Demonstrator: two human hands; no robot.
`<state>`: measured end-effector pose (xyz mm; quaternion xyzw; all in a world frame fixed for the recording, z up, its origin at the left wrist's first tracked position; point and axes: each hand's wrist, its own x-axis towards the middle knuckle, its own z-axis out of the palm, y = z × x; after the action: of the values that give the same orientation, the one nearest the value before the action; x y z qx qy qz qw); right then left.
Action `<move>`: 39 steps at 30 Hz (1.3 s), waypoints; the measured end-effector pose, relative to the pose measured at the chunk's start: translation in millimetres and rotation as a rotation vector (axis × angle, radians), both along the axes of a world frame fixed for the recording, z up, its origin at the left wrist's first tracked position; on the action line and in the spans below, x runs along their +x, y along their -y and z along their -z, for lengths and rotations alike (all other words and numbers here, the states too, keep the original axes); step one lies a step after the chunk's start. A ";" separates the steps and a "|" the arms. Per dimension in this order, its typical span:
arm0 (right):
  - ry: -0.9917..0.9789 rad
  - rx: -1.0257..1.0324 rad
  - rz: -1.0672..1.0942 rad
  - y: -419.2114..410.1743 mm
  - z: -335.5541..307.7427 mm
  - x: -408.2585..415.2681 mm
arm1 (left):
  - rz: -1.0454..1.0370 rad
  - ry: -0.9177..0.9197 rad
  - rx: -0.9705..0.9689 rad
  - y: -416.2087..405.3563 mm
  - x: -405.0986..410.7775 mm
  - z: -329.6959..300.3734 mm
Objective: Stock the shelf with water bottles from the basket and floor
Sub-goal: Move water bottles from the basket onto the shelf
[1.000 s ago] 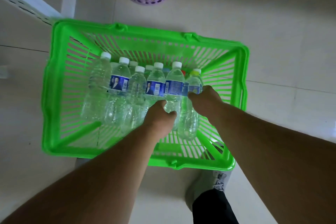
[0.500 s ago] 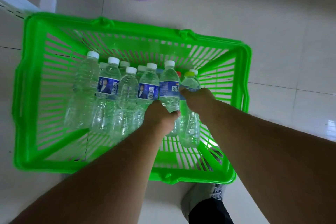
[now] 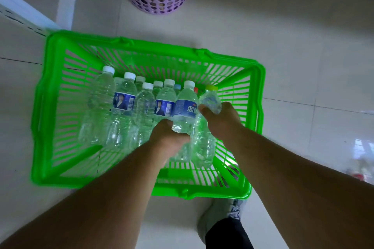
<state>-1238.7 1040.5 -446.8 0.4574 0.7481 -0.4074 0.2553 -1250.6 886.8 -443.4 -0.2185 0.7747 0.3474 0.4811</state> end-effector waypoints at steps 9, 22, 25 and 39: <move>-0.196 0.059 -0.062 26.8 -158.5 -26.2 | -0.104 -0.107 0.194 59.9 -8.8 -151.3; -0.510 0.094 -0.005 104.8 -559.1 -29.3 | -0.016 -0.412 0.350 162.6 -34.0 -513.5; -0.602 0.092 0.001 115.6 -638.6 -20.2 | -0.010 -0.462 0.403 178.4 -27.9 -585.8; -0.946 0.078 -0.083 102.5 -841.0 32.0 | -0.041 -0.706 0.517 166.0 18.3 -778.1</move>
<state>-1206.7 938.0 394.2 0.2008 0.8145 -0.5321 -0.1147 -1232.3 720.8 334.8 0.0262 0.7748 0.5927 0.2186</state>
